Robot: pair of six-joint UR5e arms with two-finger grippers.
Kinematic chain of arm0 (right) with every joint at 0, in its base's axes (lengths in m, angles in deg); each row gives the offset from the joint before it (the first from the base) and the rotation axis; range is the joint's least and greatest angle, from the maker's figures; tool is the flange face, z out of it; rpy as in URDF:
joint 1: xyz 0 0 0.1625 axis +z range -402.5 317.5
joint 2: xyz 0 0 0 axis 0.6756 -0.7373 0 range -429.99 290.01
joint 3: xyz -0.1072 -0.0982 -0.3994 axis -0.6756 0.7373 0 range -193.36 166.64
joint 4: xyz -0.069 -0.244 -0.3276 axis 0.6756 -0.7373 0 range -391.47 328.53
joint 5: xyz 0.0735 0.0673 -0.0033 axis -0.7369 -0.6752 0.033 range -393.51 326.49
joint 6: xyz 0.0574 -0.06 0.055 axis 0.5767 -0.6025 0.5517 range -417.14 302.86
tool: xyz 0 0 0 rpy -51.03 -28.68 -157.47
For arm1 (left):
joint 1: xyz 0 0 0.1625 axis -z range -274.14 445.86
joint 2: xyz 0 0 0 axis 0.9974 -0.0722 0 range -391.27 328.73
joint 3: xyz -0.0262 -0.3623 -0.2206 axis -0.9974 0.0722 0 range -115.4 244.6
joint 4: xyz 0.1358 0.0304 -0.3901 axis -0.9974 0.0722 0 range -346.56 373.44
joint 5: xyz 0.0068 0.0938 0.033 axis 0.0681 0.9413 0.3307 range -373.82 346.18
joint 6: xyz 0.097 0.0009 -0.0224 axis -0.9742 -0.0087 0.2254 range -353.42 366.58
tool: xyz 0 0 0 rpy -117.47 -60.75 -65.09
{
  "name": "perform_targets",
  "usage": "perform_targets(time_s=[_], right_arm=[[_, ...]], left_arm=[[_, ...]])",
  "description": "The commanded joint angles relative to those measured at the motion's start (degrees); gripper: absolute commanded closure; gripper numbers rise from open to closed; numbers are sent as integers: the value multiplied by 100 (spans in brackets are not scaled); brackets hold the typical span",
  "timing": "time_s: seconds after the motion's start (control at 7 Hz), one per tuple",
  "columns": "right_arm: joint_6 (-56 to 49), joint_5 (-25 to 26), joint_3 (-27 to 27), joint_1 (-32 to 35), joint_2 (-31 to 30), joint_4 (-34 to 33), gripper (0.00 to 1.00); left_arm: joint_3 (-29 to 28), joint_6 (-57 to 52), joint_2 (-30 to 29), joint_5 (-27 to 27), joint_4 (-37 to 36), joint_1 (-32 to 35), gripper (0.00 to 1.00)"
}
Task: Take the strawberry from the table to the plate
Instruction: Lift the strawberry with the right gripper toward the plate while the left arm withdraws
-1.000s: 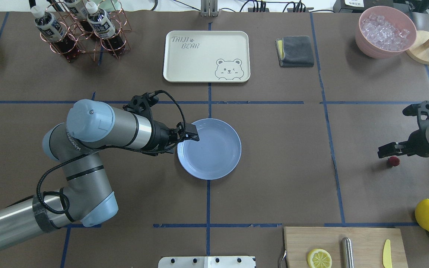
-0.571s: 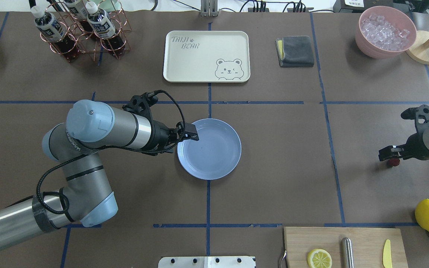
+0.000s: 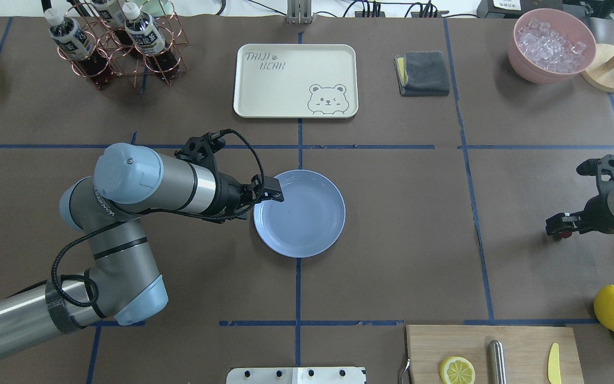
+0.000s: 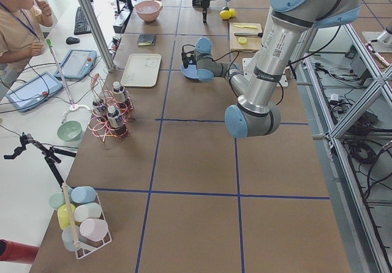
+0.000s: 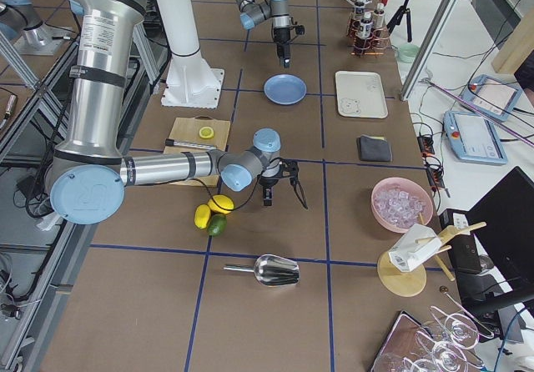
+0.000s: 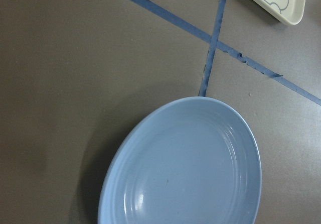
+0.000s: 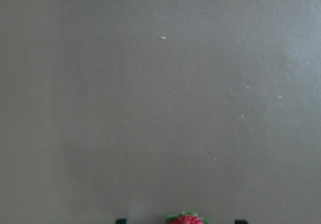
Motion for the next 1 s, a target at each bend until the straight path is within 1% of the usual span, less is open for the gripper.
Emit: perform_targets(time_s=[0.0,0.14,0.29,0.43,0.57,0.71,0.86], right_arm=[[0,8,12,-13,-16,-9,55],[0,0,12,-4,-16,-9,85],[0,-9,12,-4,-25,0,100],[9,-61,-58,-4,-16,0,100],[296,-149,-615,14,-25,-70,100],[925,-158,-1038,5,45,-140,100],[1497,-159,-1182,-30,272,-141,100]], left_arm=[[0,0,3,0,0,0,1],[0,0,3,0,0,0,1],[0,0,3,9,0,0,1],[0,0,3,0,0,9,1],[52,-26,3,-9,0,87,1],[314,-105,325,-78,-9,227,1],[482,-515,572,-183,-9,342,1]])
